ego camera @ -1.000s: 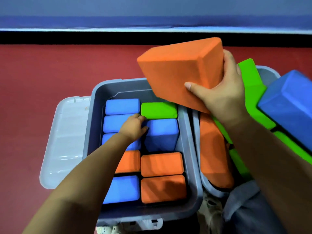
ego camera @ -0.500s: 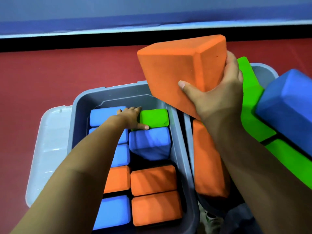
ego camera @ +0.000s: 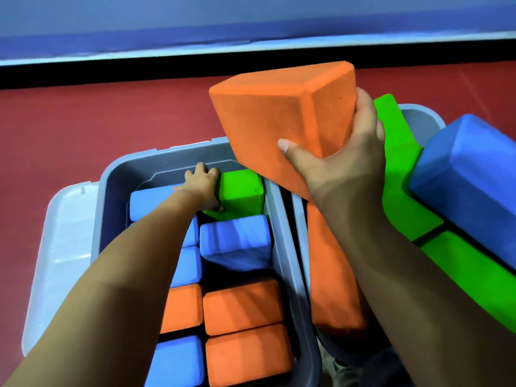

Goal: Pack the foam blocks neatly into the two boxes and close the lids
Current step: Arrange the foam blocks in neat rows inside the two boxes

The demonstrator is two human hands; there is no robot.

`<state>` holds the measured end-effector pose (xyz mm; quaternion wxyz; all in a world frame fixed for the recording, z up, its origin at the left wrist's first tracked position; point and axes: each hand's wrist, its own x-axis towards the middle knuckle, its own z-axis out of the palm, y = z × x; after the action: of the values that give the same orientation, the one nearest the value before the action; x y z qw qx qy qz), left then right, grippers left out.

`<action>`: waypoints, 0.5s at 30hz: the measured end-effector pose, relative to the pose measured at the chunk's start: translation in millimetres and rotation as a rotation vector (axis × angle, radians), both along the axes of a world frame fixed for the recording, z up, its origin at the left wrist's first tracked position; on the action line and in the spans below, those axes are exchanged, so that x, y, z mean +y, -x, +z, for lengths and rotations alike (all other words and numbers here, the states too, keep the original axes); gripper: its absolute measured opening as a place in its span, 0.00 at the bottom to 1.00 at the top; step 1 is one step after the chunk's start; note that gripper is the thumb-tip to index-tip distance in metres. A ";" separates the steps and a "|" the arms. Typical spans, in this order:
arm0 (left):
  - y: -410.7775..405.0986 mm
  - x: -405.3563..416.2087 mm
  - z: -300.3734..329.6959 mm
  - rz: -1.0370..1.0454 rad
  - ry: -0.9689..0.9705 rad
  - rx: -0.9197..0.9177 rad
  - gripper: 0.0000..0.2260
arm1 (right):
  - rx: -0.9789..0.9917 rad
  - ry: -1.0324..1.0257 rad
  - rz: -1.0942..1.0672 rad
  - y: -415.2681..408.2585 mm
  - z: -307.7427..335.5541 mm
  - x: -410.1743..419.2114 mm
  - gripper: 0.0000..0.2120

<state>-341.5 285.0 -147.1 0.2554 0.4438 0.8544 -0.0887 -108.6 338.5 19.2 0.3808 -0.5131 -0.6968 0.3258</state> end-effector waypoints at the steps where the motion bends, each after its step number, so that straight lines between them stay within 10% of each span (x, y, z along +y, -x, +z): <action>1: 5.4 0.4 -0.5 0.007 -0.041 -0.002 0.42 | 0.001 -0.002 -0.002 -0.8 -0.6 0.9 0.46; 15: -27.2 -17.3 -4.7 0.078 -0.525 0.220 0.31 | -0.012 0.051 0.076 -3.1 5.3 2.3 0.46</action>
<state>-314.3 267.6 -151.8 0.0410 0.4493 0.8871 0.0978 -105.5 340.7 24.5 0.3508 -0.4976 -0.7095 0.3549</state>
